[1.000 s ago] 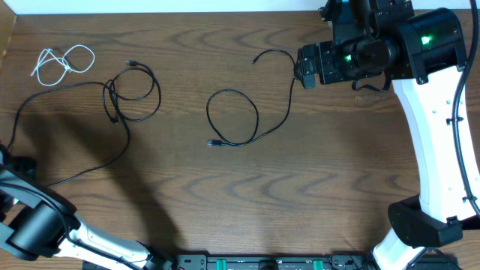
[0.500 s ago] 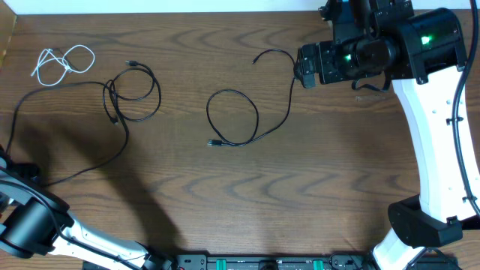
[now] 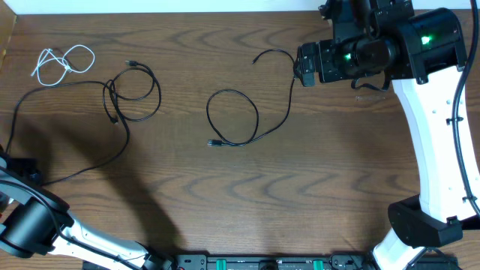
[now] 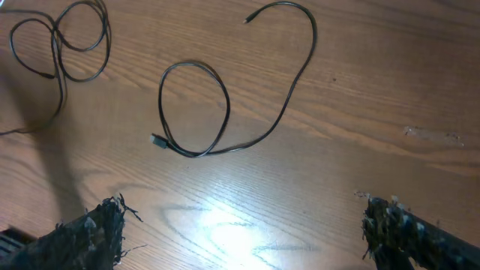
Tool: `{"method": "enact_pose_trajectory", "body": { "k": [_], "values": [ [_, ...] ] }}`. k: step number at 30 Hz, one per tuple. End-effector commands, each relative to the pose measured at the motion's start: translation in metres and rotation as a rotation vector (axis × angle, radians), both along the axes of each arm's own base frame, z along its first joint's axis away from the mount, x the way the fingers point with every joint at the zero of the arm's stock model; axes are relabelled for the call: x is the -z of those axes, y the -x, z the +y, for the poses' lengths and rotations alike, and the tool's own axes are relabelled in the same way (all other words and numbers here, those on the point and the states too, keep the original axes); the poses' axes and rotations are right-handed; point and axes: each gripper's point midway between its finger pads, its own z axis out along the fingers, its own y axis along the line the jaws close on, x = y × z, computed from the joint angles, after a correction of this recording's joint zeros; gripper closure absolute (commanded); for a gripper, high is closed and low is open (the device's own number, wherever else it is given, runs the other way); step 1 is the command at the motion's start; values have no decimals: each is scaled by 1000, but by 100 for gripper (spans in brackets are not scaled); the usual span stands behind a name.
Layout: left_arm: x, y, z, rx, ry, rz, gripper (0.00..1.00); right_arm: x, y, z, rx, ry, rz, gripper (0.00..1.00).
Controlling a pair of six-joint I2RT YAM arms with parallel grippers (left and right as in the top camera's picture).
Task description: Untangle cables
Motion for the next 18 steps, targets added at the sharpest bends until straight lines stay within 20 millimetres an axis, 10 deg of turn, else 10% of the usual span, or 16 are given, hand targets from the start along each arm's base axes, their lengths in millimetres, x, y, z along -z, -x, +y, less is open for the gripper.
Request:
{"method": "enact_pose_trajectory", "body": {
  "k": [1, 9, 16, 18],
  "values": [
    [13, -18, -11, 113, 66, -81, 92, -1, 0, 2, 3, -11, 2, 1],
    [-16, -53, 1, 200, 34, -234, 92, -1, 0, 2, 3, -11, 1, 1],
    [-117, -96, 25, 269, -130, -448, 92, -3, -3, 4, 3, -17, -13, 1],
    [-139, -101, 22, 283, -155, -487, 69, -3, -4, 4, 7, -19, -15, 1]
  ]
}}
